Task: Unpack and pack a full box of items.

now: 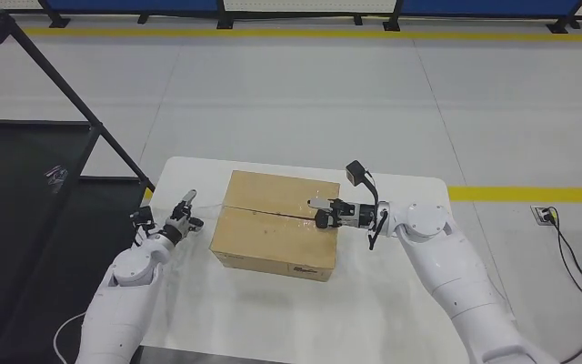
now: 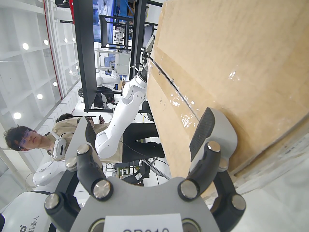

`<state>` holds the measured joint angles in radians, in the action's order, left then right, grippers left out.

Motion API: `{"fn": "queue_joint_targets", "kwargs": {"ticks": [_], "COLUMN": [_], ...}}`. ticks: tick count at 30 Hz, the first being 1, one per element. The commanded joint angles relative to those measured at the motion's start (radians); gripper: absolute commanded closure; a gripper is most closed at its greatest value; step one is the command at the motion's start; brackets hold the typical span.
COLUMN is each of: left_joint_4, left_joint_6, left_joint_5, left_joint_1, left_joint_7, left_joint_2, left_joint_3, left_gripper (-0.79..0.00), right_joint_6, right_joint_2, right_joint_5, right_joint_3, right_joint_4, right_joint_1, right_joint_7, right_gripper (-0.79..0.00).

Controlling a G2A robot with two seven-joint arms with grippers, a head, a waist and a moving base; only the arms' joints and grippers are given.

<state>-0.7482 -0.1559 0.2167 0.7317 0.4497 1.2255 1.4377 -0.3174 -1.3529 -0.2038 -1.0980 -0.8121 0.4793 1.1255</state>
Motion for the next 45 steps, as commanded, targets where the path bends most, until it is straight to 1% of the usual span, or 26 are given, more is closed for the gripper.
{"fn": "queue_joint_targets", "kwargs": {"ticks": [1,6,11,15,21,31,38,45], "left_joint_4": [0.020,0.041,0.018,-0.021,-0.119,-0.314,-0.466,-0.572], "left_joint_6": [-0.025,-0.119,-0.206,-0.260,-0.322,-0.350,-0.323,-0.303], "left_joint_5": [0.027,0.076,0.093,0.084,0.033,-0.099,-0.176,-0.211], "left_joint_1": [-0.011,-0.022,-0.006,0.010,0.045,0.121,0.185,0.225], "left_joint_7": [-0.001,-0.001,-0.005,-0.009,-0.033,-0.101,-0.151,-0.173], "left_joint_2": [0.002,0.001,-0.004,-0.010,-0.020,-0.032,-0.036,-0.038], "left_joint_3": [0.005,0.032,0.054,0.069,0.086,0.095,0.096,0.099], "left_gripper": [-0.785,-0.785,-0.785,-0.785,-0.785,-0.785,-0.785,-0.785], "right_joint_6": [0.000,0.000,0.000,0.000,0.000,0.000,0.000,0.000], "right_joint_2": [0.000,0.000,0.000,0.000,0.000,0.000,0.000,0.000], "right_joint_5": [0.000,0.000,0.000,0.000,0.000,0.000,0.000,-0.001], "right_joint_3": [0.000,0.000,0.000,0.000,0.000,0.000,0.000,-0.001], "right_joint_4": [0.000,0.000,0.000,0.000,0.000,0.000,0.000,-0.003], "right_joint_1": [0.000,0.000,0.000,0.000,0.000,0.000,0.000,0.003], "right_joint_7": [0.000,0.000,0.000,0.000,0.000,0.000,0.000,-0.007], "right_gripper": [-0.785,-0.785,-0.785,-0.785,-0.785,-0.785,-0.785,-0.785]}}
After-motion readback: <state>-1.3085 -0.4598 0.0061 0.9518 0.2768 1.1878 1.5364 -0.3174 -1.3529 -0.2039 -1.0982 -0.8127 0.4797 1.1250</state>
